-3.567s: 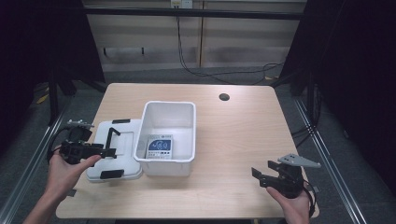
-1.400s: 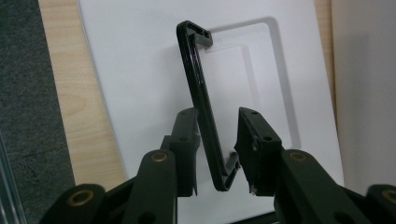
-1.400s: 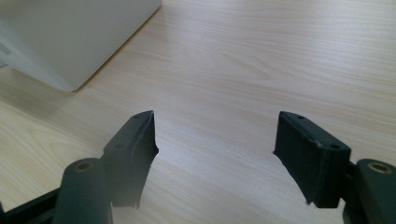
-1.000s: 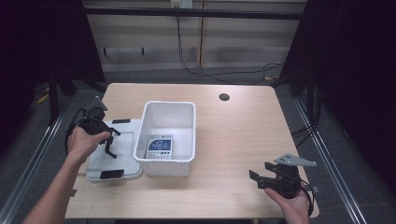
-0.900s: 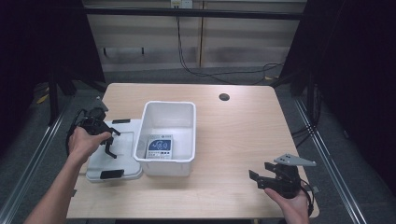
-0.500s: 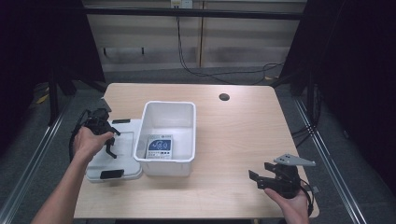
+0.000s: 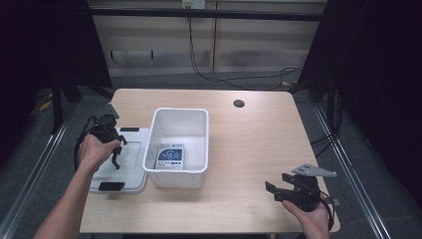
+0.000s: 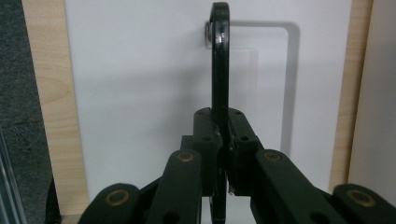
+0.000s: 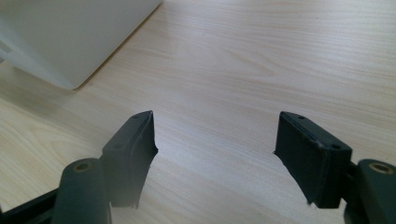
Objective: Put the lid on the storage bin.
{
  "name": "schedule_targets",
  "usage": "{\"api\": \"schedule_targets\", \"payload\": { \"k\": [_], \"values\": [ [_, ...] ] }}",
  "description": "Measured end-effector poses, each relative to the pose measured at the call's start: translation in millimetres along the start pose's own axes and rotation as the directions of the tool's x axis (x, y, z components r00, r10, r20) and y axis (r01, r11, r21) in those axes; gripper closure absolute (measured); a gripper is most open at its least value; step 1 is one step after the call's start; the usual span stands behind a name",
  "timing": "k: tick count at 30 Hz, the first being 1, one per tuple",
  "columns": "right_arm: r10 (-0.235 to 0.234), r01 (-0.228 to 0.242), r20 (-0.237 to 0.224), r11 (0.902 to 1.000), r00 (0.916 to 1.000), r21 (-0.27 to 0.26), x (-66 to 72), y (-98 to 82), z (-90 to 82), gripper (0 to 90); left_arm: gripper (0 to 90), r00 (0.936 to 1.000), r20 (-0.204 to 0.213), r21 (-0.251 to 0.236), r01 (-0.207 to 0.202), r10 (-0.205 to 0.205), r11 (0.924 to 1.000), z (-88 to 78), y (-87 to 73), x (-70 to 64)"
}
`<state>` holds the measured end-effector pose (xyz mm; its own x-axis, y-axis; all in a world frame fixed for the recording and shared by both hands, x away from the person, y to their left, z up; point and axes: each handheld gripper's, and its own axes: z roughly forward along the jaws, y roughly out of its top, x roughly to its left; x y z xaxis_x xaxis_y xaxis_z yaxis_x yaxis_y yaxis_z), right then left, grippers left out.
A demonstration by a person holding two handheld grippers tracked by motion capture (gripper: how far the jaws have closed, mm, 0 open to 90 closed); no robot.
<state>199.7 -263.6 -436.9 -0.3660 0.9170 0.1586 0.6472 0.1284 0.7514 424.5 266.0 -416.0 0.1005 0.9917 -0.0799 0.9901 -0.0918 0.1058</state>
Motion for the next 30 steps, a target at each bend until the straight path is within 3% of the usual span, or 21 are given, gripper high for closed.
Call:
{"api": "schedule_targets", "payload": {
  "k": [8,10,19,30],
  "values": [
    [0.002,-0.002,0.0,1.0,1.0,0.0,-0.2,0.0,0.0,28.0,84.7,1.0,-0.001,-0.002,-0.003,0.003,1.0,-4.1,-0.7,2.6],
    [0.003,-0.003,0.001,1.0,1.0,0.0,-0.3,0.0,0.1,27.9,84.8,0.9997,-0.008,0.009,-0.024,0.025,0.9997,-8.4,-0.8,4.2],
    [0.007,-0.007,0.001,1.0,1.0,0.001,-0.2,-0.1,-0.2,27.8,84.8,0.9999,0.004,-0.011,-0.014,0.014,0.9998,-22.5,-2.8,9.2],
    [0.009,-0.009,0.001,1.0,1.0,0.001,-0.4,-0.1,-0.2,27.8,84.9,0.9982,0.025,-0.001,-0.055,0.055,0.9985,-33.9,-5.5,15.2]
  ]
}}
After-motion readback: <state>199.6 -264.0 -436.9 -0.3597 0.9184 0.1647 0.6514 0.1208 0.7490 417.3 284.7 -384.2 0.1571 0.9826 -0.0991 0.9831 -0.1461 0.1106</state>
